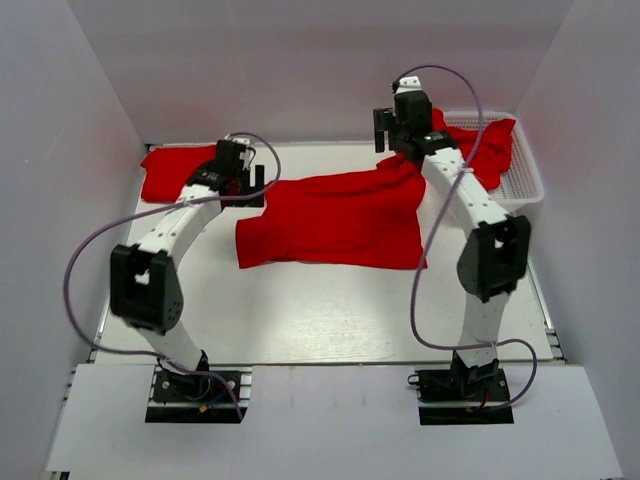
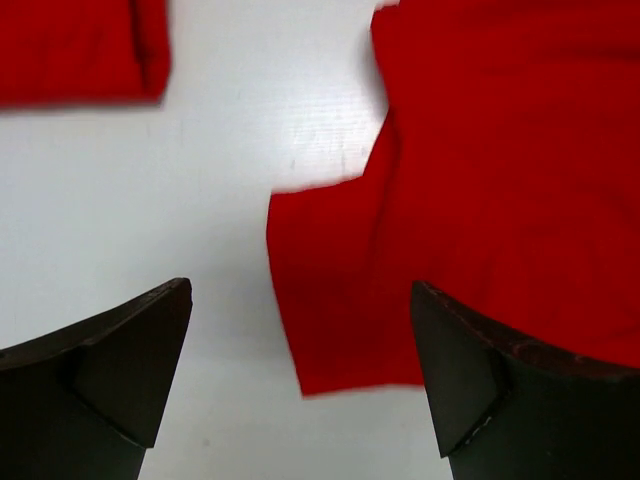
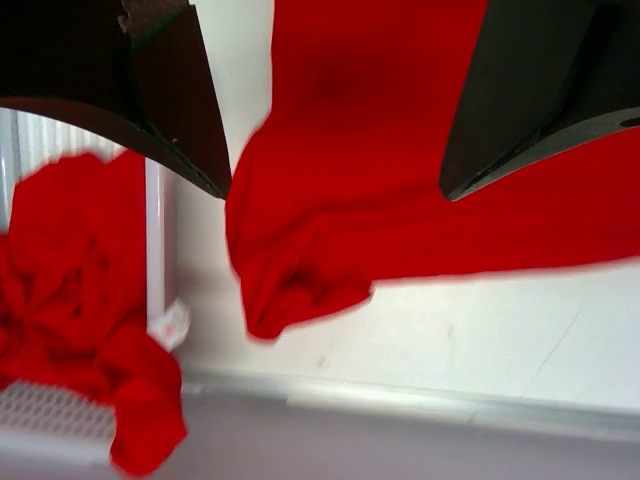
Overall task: Fold and stack the t-shirts
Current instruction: Flatten out the tshirt
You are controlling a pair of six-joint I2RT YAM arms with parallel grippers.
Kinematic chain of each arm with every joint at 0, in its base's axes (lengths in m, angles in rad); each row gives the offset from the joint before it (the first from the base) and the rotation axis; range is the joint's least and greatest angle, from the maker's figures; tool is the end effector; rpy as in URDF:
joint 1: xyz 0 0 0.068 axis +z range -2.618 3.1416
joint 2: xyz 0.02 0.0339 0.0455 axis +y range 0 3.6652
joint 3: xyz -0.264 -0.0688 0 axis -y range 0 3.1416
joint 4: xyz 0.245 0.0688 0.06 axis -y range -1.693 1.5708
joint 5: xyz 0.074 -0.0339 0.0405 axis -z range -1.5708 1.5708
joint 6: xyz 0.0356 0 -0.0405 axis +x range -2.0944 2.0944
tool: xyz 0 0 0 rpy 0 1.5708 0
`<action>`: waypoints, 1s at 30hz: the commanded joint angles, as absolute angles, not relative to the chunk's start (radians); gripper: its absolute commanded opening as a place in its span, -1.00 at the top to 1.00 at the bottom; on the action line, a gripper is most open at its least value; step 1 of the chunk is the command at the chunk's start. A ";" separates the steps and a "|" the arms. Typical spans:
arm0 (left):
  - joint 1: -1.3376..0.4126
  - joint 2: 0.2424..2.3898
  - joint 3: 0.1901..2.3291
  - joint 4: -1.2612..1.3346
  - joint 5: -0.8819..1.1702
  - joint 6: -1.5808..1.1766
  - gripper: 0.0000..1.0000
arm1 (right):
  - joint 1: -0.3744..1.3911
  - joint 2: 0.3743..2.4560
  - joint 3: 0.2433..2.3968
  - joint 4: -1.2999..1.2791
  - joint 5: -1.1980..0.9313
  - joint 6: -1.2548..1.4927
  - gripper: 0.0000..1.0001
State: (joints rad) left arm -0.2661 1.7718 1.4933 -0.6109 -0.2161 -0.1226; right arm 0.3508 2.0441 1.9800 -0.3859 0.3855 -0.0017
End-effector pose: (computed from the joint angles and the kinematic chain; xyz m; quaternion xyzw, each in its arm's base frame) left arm 0.3814 -0.0961 0.2780 0.0312 0.9372 0.0356 0.3456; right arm 0.4601 0.1541 0.3461 -0.0455 0.8363 -0.0692 0.5419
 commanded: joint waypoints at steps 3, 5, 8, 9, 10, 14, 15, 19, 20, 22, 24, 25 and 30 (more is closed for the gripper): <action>-0.275 1.501 1.180 -0.640 -0.192 -0.192 -1.00 | 0.367 1.757 1.639 -0.456 0.223 0.173 -0.81; -0.285 1.474 1.103 -0.640 -0.181 -0.205 -1.00 | 0.373 1.720 1.533 -0.468 0.229 0.193 -0.81; -0.305 1.483 1.036 -0.638 -0.172 -0.218 -1.00 | 0.373 1.634 1.436 -0.498 0.230 0.232 -0.81; -0.305 1.483 1.017 -0.615 -0.172 -0.218 -1.00 | 0.373 1.612 1.421 -0.505 0.229 0.253 -0.81; -0.305 1.497 0.988 -0.604 -0.155 -0.218 -1.00 | 0.373 1.591 1.408 -0.508 0.226 0.259 -0.81; -0.305 1.479 0.934 -0.537 -0.148 -0.210 -1.00 | 0.371 1.552 1.341 -0.537 0.180 0.268 -0.81; -0.305 1.470 0.917 -0.508 -0.120 -0.210 -1.00 | 0.370 1.549 1.339 -0.538 0.173 0.268 -0.81; -0.293 1.476 0.864 -0.396 -0.078 -0.178 -1.00 | 0.368 1.549 1.328 -0.558 0.173 0.279 -0.81; -0.293 1.486 0.864 -0.387 -0.089 -0.178 -1.00 | 0.370 1.549 1.327 -0.554 0.173 0.282 -0.81; -0.293 1.517 0.864 -0.387 -0.107 -0.167 -1.00 | 0.370 1.542 1.324 -0.551 0.169 0.285 -0.81; -0.293 1.531 0.864 -0.358 -0.126 -0.167 -1.00 | 0.370 1.532 1.319 -0.545 0.166 0.285 -0.81; -0.293 1.531 0.864 -0.348 -0.136 -0.158 -0.96 | 0.371 1.526 1.313 -0.537 0.169 0.285 -0.81; -0.284 1.568 0.854 -0.322 -0.144 -0.124 -0.86 | 0.367 1.522 1.315 -0.538 0.186 0.282 -0.81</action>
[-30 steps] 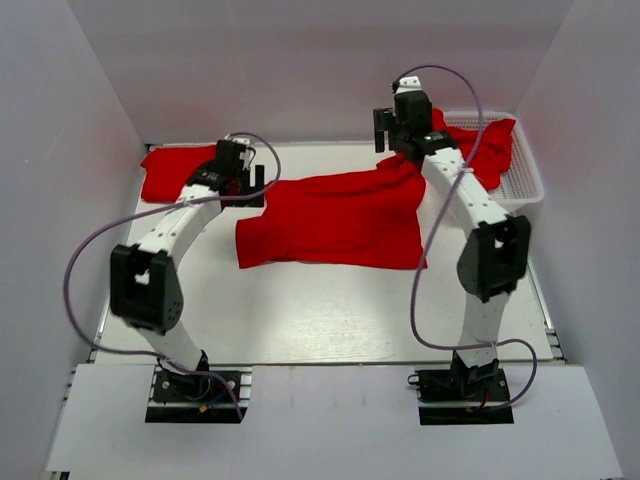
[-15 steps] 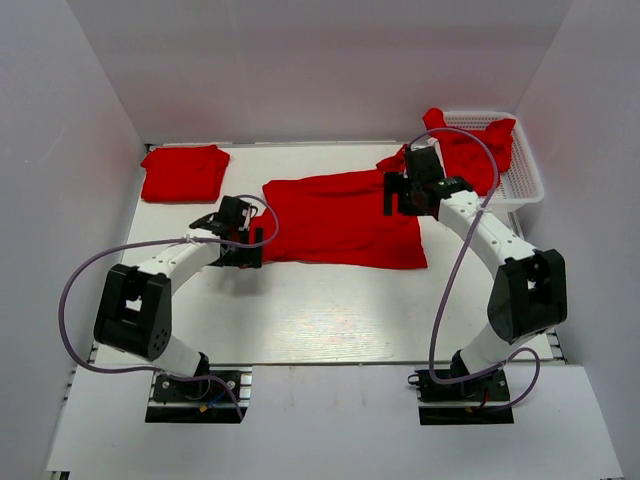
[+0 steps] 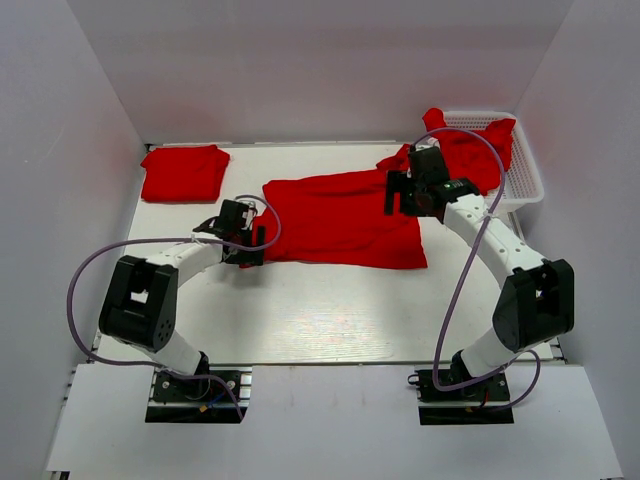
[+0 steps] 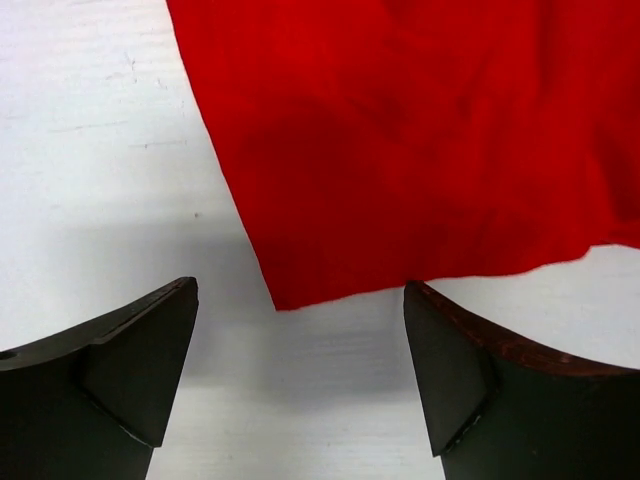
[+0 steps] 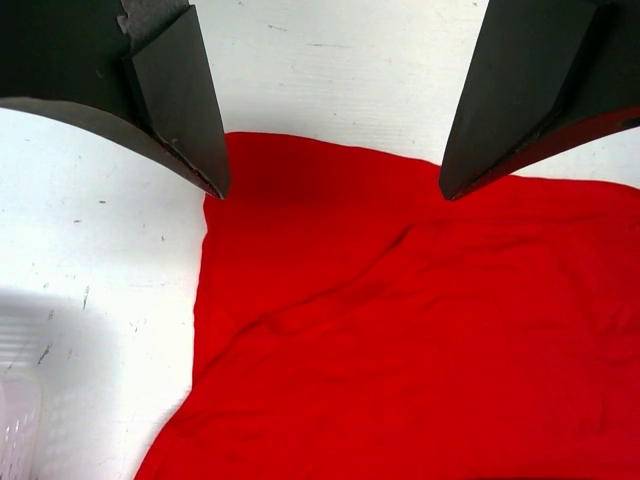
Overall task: Fold and stack the t-shirts
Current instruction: Flatten out the tshirt
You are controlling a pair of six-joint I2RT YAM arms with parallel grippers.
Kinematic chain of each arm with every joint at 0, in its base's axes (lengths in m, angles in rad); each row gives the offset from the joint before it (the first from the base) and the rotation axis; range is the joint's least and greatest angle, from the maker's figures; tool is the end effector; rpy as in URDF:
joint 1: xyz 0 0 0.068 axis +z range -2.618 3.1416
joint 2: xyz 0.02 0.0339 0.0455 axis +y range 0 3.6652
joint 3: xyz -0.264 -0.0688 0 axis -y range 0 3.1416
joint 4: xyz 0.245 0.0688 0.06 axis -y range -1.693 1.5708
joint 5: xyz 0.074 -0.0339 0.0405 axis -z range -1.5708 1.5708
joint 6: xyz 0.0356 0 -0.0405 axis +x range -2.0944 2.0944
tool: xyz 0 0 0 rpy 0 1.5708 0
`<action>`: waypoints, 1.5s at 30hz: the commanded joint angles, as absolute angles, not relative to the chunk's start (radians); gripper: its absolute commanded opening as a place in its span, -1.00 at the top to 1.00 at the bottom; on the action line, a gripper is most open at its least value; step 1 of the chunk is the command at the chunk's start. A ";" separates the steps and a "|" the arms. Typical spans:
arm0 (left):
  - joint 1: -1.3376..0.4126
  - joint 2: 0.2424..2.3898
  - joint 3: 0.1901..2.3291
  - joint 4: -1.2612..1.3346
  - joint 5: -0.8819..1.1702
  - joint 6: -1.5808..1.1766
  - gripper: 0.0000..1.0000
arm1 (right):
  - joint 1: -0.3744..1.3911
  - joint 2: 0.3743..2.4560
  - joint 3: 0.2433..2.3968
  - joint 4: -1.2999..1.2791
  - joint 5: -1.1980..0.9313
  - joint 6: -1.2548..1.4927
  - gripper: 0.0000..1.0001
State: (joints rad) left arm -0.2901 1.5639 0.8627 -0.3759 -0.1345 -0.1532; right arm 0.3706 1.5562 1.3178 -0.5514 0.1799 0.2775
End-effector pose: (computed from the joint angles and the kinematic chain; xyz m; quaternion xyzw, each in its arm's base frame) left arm 0.2849 -0.0801 0.1691 0.0498 0.9664 0.0100 0.2522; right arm 0.3240 0.1191 0.3005 -0.0087 0.9216 0.0420 0.3858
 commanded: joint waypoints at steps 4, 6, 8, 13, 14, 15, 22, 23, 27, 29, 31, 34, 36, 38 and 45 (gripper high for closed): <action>-0.284 1.609 0.845 -0.313 -0.124 -0.124 -0.54 | 0.368 1.519 1.319 -0.542 0.213 0.282 -0.81; -0.284 1.624 0.845 -0.304 -0.115 -0.124 -0.34 | 0.367 1.508 1.310 -0.540 0.216 0.284 -0.81; -0.284 1.637 0.845 -0.304 -0.101 -0.124 -0.04 | 0.367 1.508 1.301 -0.541 0.219 0.285 -0.81; -0.284 1.637 0.816 -0.246 -0.046 -0.112 0.93 | 0.368 1.490 1.282 -0.551 0.247 0.291 -0.81; -0.284 1.637 0.816 -0.235 -0.026 -0.103 1.00 | 0.367 1.482 1.272 -0.551 0.253 0.293 -0.81; -0.293 1.611 0.802 -0.221 -0.012 -0.078 1.00 | 0.365 1.473 1.261 -0.551 0.262 0.295 -0.81; -0.302 1.428 0.813 -0.144 0.099 -0.092 1.00 | 0.365 1.419 1.170 -0.572 0.279 0.322 -0.81; -0.302 1.387 0.828 -0.134 0.115 -0.101 1.00 | 0.368 1.414 1.155 -0.577 0.275 0.322 -0.81; -0.302 1.374 0.951 -0.190 0.132 -0.162 1.00 | 0.371 1.385 1.085 -0.568 0.247 0.337 -0.81; -0.302 1.384 1.009 -0.190 0.159 -0.181 1.00 | 0.373 1.362 1.046 -0.536 0.216 0.337 -0.81; -0.302 1.413 1.055 -0.181 0.169 -0.181 1.00 | 0.390 1.355 1.025 -0.502 0.189 0.324 -0.81; -0.302 1.449 1.136 -0.216 0.118 -0.204 1.00 | 0.431 1.348 1.002 -0.447 0.127 0.269 -0.81; -0.293 1.482 1.192 -0.225 0.109 -0.204 1.00 | 0.469 1.359 1.008 -0.431 0.079 0.226 -0.81; -0.293 1.502 1.222 -0.225 0.109 -0.204 1.00 | 0.514 1.391 1.028 -0.391 0.045 0.197 -0.81; -0.293 1.650 1.451 -0.279 0.084 -0.141 1.00 | 0.705 1.550 1.198 -0.305 -0.047 0.063 -0.81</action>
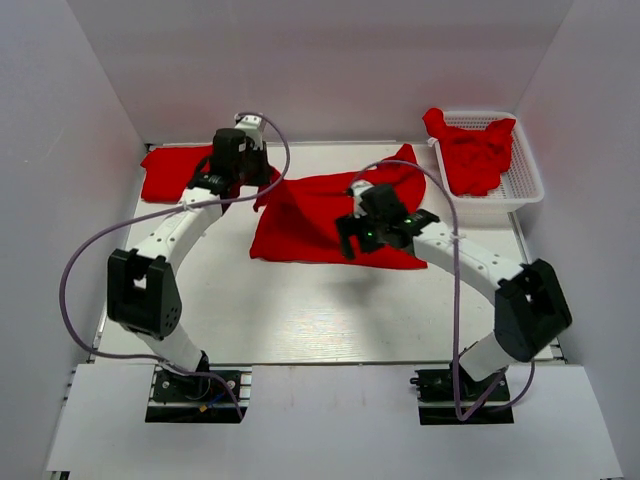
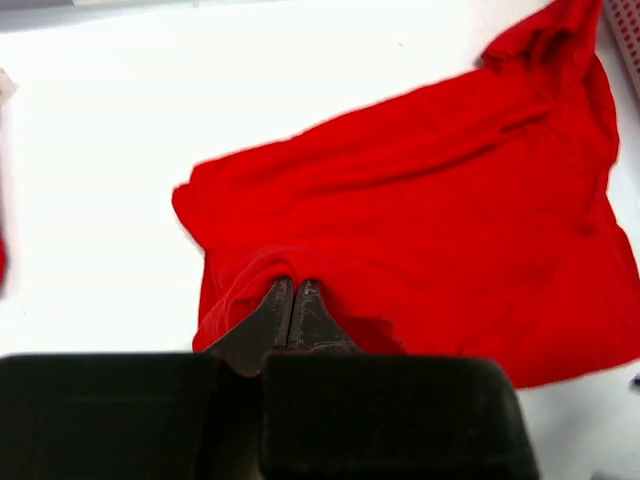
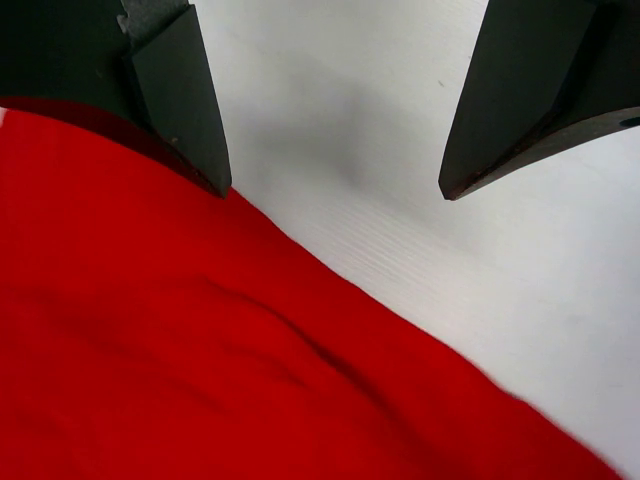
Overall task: Fold and stack the t-shirts
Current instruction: Flatten out the tshirt
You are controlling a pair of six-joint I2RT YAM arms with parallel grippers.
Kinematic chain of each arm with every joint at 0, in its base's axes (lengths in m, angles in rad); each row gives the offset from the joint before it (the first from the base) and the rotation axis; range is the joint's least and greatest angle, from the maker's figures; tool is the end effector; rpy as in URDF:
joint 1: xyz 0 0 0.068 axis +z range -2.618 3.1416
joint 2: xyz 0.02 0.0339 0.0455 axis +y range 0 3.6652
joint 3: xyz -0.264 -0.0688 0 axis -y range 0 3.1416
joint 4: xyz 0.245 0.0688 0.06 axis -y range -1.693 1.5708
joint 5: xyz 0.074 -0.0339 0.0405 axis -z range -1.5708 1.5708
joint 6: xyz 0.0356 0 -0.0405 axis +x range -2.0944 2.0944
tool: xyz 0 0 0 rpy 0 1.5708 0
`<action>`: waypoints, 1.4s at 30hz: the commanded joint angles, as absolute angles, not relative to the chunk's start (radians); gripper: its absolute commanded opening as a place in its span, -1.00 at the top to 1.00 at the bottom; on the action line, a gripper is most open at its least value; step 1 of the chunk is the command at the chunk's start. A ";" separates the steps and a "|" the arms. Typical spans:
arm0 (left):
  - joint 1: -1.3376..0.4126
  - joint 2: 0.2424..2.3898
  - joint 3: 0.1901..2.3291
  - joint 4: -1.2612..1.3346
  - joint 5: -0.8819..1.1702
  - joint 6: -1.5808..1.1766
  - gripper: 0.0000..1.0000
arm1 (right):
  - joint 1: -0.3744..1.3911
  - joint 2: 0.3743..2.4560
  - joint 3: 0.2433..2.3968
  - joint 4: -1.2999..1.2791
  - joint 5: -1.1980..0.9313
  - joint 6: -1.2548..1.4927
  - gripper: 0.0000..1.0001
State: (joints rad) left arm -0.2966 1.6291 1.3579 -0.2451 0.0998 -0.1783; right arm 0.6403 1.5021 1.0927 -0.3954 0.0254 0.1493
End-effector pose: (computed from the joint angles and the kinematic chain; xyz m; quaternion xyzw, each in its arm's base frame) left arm 0.3649 -0.1152 0.3152 0.0761 0.8601 -0.1601 0.4783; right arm 0.2624 0.1943 0.2554 -0.2208 0.9008 0.1328 0.3495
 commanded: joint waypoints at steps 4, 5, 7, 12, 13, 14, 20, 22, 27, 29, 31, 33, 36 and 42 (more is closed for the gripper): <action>-0.284 1.716 1.512 -0.310 0.075 -0.132 1.00 | 0.796 1.661 1.311 -0.267 -0.058 0.008 -0.81; -0.284 1.726 1.529 -0.319 0.075 -0.132 1.00 | 0.823 1.705 1.357 -0.267 -0.055 0.006 -0.81; -0.284 1.756 1.551 -0.333 0.075 -0.123 1.00 | 0.874 1.796 1.425 -0.278 -0.040 -0.040 -0.81; -0.275 1.808 1.643 -0.390 0.075 -0.114 1.00 | 0.930 1.905 1.551 -0.195 -0.005 -0.054 -0.81; -0.275 1.818 1.679 -0.400 0.095 -0.114 1.00 | 0.945 1.960 1.596 -0.189 -0.005 -0.051 -0.81; -0.265 1.841 1.702 -0.417 0.106 -0.114 1.00 | 0.949 1.974 1.614 -0.178 -0.005 -0.046 -0.81; -0.256 1.888 1.838 -0.537 0.118 -0.123 1.00 | 1.017 2.153 1.776 -0.120 0.072 -0.038 -0.81; -0.245 1.910 1.870 -0.574 0.118 -0.110 1.00 | 1.026 2.177 1.795 -0.101 0.081 -0.018 -0.81; -0.236 1.919 1.891 -0.621 0.141 -0.091 1.00 | 1.029 2.276 1.873 -0.083 0.118 -0.006 -0.81; -0.236 1.919 1.891 -0.621 0.152 -0.091 1.00 | 1.028 2.318 1.913 -0.093 0.117 -0.006 -0.81; -0.236 1.919 1.891 -0.621 0.164 -0.081 1.00 | 1.028 2.345 1.936 -0.103 0.118 0.023 -0.81; -0.236 1.919 1.891 -0.632 0.164 -0.081 1.00 | 1.026 2.377 1.947 -0.104 0.135 0.026 -0.81; -0.227 1.919 1.879 -0.632 0.164 -0.071 1.00 | 1.026 2.414 1.971 -0.127 0.136 0.025 -0.81; -0.227 1.919 1.870 -0.632 0.164 -0.071 1.00 | 1.023 2.445 1.976 -0.132 0.149 0.041 -0.75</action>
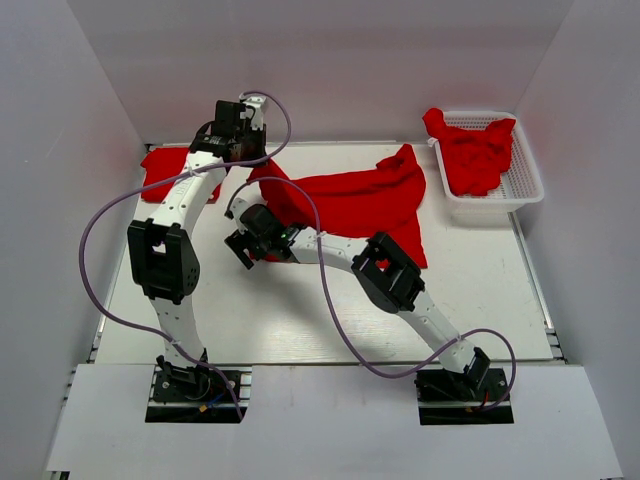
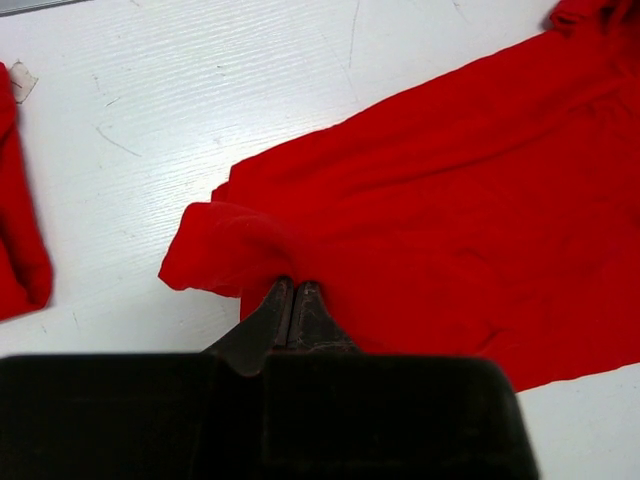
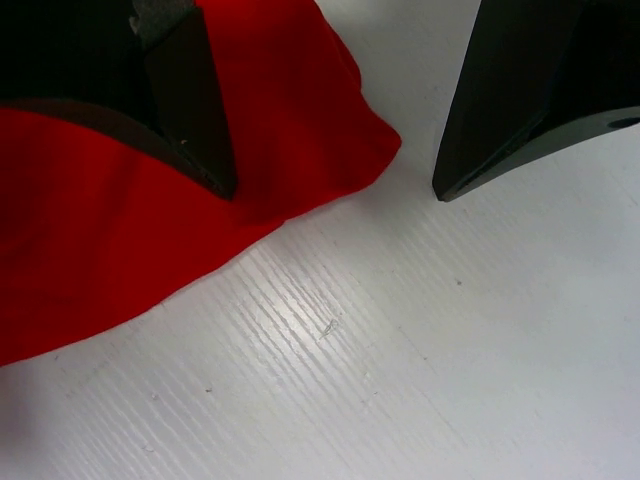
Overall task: Fold and stack the t-shirts
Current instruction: Flatten out the tshirt
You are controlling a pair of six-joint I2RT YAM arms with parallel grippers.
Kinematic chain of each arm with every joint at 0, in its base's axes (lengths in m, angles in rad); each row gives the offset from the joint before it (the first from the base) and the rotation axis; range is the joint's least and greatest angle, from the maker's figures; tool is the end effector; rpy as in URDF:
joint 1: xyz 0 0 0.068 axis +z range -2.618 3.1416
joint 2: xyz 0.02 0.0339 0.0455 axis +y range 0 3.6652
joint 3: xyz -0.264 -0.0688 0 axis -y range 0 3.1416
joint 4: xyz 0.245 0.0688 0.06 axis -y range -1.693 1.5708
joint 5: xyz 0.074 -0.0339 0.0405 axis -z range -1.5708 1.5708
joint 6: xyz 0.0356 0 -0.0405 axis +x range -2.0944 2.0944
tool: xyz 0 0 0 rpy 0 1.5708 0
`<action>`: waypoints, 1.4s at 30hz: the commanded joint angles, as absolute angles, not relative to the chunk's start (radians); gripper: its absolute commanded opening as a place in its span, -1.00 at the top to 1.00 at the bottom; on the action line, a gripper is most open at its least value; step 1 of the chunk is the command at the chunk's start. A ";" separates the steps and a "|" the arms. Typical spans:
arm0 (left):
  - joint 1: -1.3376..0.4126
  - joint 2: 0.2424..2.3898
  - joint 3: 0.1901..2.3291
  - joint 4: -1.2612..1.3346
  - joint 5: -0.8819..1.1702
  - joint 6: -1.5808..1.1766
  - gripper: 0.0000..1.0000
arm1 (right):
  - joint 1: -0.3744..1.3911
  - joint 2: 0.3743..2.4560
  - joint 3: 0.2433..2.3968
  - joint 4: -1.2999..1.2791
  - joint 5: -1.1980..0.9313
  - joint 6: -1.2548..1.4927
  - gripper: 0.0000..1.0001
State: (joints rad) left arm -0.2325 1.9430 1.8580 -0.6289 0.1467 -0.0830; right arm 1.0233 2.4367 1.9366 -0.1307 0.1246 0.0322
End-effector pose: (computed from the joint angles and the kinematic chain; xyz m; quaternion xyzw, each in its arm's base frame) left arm 0.4345 -0.1082 0.3269 0.0981 0.9024 -0.1309 0.3987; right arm 0.2917 0.4700 0.1553 -0.3983 0.7962 0.1797 0.4185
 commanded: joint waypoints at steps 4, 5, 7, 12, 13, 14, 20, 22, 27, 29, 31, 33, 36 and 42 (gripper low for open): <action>-0.227 1.910 1.861 -0.621 0.164 -0.071 1.00 | 1.017 2.463 1.967 -0.158 0.143 0.054 -0.60; -0.227 1.910 1.861 -0.621 0.164 -0.071 1.00 | 1.017 2.464 1.964 -0.158 0.135 0.060 -0.60; -0.227 1.910 1.861 -0.621 0.164 -0.071 1.00 | 1.016 2.465 1.945 -0.170 0.132 0.070 -0.56; -0.227 1.910 1.850 -0.612 0.164 -0.080 1.00 | 1.014 2.441 1.873 -0.176 0.126 0.092 -0.32; -0.227 1.910 1.850 -0.612 0.164 -0.080 1.00 | 1.012 2.438 1.849 -0.170 0.135 0.094 -0.13; -0.227 1.910 1.841 -0.612 0.164 -0.080 1.00 | 1.009 2.428 1.830 -0.164 0.124 0.100 -0.05; -0.227 1.901 1.841 -0.603 0.164 -0.080 1.00 | 0.996 2.413 1.799 -0.156 0.137 0.106 1.00; -0.227 1.901 1.841 -0.603 0.155 -0.080 1.00 | 0.997 2.383 1.781 -0.153 0.137 0.097 1.00; -0.227 1.901 1.879 -0.612 0.129 -0.101 1.00 | 0.999 2.091 1.534 -0.057 0.078 0.060 1.00; -0.227 1.901 1.894 -0.623 0.120 -0.112 1.00 | 0.997 2.002 1.456 -0.011 0.072 0.066 1.00; -0.227 1.901 1.924 -0.632 0.109 -0.124 1.00 | 0.994 1.835 1.330 0.018 0.086 0.072 1.00; -0.227 1.891 1.948 -0.658 0.086 -0.138 1.00 | 0.991 1.728 1.257 0.002 0.110 0.071 1.00; -0.218 1.861 1.976 -0.679 0.066 -0.175 1.00 | 0.988 1.574 1.212 -0.083 0.193 0.081 1.00; -0.190 1.799 2.084 -0.787 -0.086 -0.216 1.00 | 0.947 1.296 1.152 -0.179 0.425 0.066 1.00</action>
